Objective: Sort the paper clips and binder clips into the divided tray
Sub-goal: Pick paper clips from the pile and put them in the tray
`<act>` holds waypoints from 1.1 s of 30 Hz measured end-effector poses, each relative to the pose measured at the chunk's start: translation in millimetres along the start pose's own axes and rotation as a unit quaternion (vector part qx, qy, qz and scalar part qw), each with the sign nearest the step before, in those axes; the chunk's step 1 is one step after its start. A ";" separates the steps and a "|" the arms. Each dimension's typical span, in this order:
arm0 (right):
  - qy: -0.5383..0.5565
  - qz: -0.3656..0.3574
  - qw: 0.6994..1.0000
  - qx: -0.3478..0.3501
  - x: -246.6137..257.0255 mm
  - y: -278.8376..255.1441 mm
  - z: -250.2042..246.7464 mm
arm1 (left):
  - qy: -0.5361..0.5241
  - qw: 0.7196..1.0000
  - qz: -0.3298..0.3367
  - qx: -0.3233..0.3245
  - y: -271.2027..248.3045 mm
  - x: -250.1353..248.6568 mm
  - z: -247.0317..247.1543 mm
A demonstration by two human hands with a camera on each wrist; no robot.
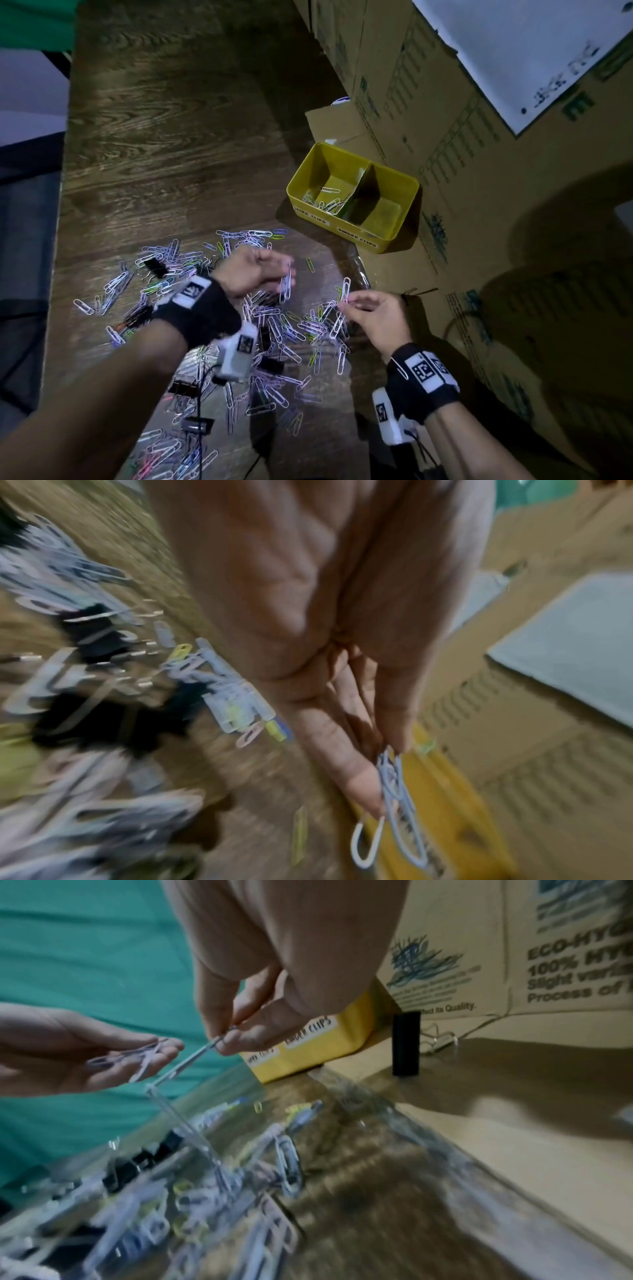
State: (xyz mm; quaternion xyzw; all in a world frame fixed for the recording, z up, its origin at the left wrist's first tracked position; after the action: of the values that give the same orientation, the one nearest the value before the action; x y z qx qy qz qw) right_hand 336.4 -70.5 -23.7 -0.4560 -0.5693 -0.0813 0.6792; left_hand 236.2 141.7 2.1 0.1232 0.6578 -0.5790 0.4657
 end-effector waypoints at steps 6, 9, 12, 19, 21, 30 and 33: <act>0.069 -0.090 0.993 -0.010 59.1 -13.9 -7.7 | -0.049 0.991 0.124 0.013 25.4 -106.4 14.2; 0.092 -0.148 0.984 -0.037 102.6 -16.9 -8.2 | -0.014 0.988 0.150 -0.022 55.6 -137.7 26.4; 0.098 -0.213 0.972 -0.032 148.3 -13.6 -7.0 | 0.108 0.984 0.134 -0.045 87.0 -139.2 36.5; 0.054 -0.251 0.965 -0.052 215.6 48.2 -8.3 | 0.480 0.854 0.186 -0.075 79.1 -103.6 39.8; 0.003 -0.237 0.969 -0.065 215.9 83.6 -1.7 | 0.539 0.818 0.202 -0.017 67.0 -84.9 46.3; -0.412 -0.155 0.898 0.005 169.6 131.4 47.0 | 0.503 0.778 0.368 -0.082 22.9 -21.0 28.5; -0.459 -0.118 0.879 0.050 159.4 122.3 45.3 | 0.538 0.793 0.280 -0.059 31.2 8.2 30.4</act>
State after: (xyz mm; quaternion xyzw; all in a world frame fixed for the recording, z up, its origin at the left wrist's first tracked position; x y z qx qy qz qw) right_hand 435.7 96.7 44.1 -0.3370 -0.8702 0.0863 0.3489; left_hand 267.9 121.3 -21.0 0.5657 0.7721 -0.2235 0.1842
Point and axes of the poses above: each hand's wrist, its own y-axis towards the middle knuckle, its own z-axis out of the palm, x = y × z, the point moved 3 cm from there along y, towards the middle knuckle, and after that the axes turned 5 degrees about x, right-handed, at the moved point
